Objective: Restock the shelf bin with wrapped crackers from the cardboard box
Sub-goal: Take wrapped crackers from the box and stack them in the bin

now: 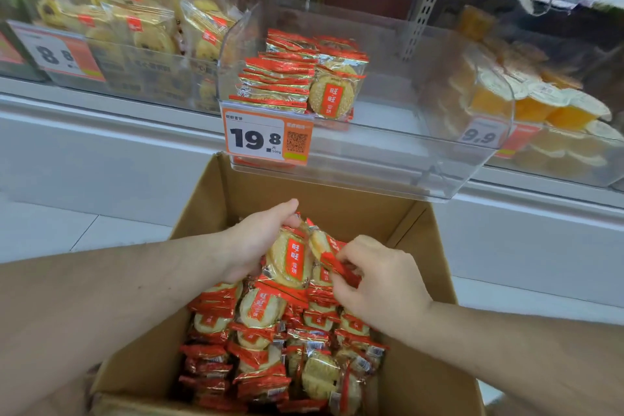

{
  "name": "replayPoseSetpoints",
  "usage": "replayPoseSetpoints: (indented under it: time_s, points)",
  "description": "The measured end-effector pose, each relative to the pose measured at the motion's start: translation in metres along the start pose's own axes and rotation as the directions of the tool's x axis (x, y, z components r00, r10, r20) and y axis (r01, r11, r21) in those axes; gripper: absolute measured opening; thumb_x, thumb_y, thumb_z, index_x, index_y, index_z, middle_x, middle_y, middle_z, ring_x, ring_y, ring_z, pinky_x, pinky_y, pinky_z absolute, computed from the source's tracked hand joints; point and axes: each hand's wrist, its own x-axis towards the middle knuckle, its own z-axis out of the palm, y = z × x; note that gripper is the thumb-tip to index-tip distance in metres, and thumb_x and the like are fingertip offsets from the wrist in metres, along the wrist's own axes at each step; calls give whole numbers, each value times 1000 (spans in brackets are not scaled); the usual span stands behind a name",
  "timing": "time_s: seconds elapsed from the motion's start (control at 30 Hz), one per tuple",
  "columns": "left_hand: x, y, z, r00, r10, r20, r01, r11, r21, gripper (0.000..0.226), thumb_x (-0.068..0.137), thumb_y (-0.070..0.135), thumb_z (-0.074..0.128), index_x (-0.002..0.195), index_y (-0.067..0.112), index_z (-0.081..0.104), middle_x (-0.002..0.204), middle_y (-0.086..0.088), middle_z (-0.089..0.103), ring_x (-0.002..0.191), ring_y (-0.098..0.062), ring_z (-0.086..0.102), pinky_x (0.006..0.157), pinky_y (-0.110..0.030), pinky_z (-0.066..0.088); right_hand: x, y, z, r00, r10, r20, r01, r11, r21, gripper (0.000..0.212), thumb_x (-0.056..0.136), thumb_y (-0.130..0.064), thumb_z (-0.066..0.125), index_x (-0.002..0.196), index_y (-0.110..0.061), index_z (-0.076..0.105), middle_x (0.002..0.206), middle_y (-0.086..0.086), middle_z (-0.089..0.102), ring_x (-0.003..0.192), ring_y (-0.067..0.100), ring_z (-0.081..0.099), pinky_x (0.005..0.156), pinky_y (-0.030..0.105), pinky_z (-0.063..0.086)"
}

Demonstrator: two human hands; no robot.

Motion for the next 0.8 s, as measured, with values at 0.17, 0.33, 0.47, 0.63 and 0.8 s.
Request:
replayPoseSetpoints:
  time_s: [0.17,0.33,0.47,0.63,0.8]
  points:
    - [-18,5,18,986,164,37,-162,985,-65,38,82,30,74,116,16,63,101,-8,74,96,-27,71,93,-48,52,11,-20,-13,974,-217,-64,221,973,62,18,81,-30,63,91,-18,72,88,-8,63,77,10,62,63,26,54]
    - [-39,17,15,934,356,14,-356,934,16,49,77,-3,76,117,19,57,101,-7,74,95,-25,71,87,-45,56,20,-27,-43,989,-43,-140,78,964,253,38,74,-42,69,107,-22,67,90,-28,48,76,-12,49,67,6,39]
    - [-58,37,12,859,511,40,-512,853,96,63,74,-9,76,120,30,56,102,-9,72,91,-28,70,86,-48,55,49,-23,-64,866,441,237,-499,725,475,80,60,-58,79,126,-28,45,106,-14,56,75,-3,52,65,14,40]
    - [-77,58,12,751,648,128,-658,720,221,73,72,-2,81,119,46,53,116,7,61,94,-11,65,84,-37,56,58,-28,-82,822,256,508,-569,355,742,36,83,-20,72,116,-13,60,94,-2,72,61,-2,64,49,10,44]
    - [-84,66,7,660,710,244,-734,540,412,90,75,10,82,125,65,32,132,23,42,99,1,62,80,-22,54,60,-31,-89,830,218,513,-557,359,749,31,80,-15,72,109,-12,61,92,1,76,78,10,71,60,19,51]
